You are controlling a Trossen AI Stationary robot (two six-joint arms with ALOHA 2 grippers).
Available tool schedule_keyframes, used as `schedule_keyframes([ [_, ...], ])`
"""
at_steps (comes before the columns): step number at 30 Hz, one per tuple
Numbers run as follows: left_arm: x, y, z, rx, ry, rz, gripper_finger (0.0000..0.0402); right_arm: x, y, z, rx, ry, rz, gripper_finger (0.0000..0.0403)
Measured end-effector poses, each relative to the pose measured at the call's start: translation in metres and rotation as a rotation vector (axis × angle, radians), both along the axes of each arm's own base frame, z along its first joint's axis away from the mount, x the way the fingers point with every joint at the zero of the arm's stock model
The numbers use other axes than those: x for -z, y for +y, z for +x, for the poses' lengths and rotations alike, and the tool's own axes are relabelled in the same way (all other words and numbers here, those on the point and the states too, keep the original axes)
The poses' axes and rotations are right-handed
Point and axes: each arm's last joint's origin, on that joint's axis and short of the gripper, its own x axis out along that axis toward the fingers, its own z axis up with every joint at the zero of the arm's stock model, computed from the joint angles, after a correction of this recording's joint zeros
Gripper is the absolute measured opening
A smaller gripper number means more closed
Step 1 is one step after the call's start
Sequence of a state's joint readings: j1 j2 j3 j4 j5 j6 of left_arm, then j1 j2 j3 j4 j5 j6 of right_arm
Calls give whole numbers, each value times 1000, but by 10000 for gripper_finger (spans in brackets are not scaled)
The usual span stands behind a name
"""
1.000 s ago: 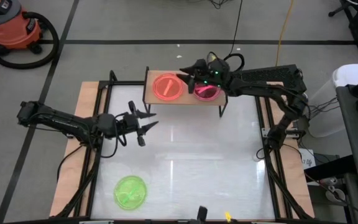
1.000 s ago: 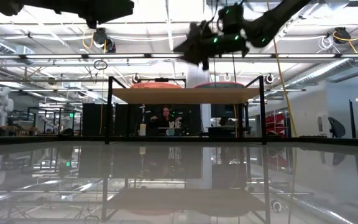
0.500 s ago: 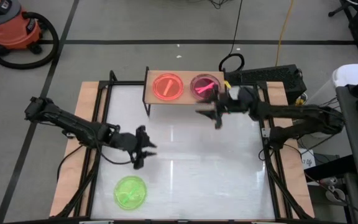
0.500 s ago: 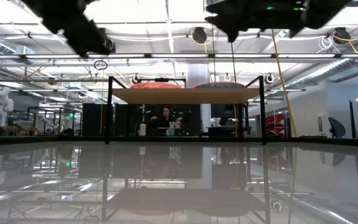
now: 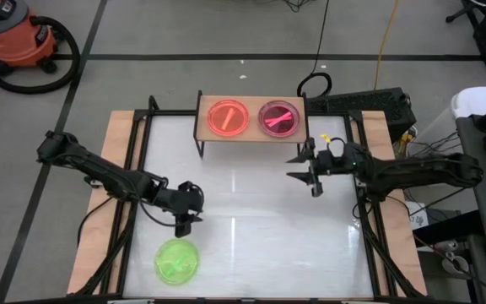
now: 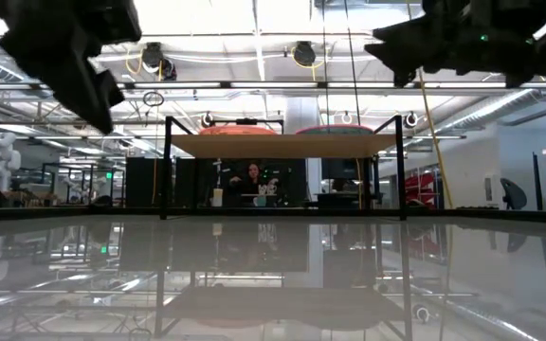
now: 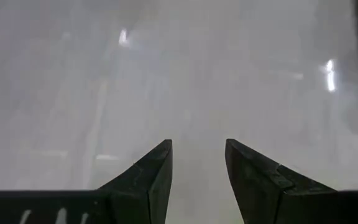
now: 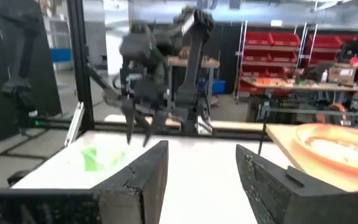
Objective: Place and stack plates onto a shelf
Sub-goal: Stack the left green plate on the orange plate on the shelf
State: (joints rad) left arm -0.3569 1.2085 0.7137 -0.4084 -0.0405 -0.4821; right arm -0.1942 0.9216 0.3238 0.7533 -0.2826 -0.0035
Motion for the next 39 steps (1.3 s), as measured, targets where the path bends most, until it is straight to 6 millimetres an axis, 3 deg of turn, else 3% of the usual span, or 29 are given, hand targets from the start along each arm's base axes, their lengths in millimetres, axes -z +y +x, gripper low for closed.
schedule_keyframes([
  [8, 23, 6, -16, 17, 100, -21, 154, 0, 4, -19, -5, -63, 43, 169],
  [19, 51, 23, -50, -24, 193, -300, 154, 2, 4, -23, 15, -66, 107, 169],
  [23, 62, 16, -53, -9, 160, -437, 154, 2, 4, -23, 12, -62, 114, 169],
  [39, 74, -16, -56, 39, 221, -487, 154, 5, 4, -23, 15, -27, 120, 169],
])
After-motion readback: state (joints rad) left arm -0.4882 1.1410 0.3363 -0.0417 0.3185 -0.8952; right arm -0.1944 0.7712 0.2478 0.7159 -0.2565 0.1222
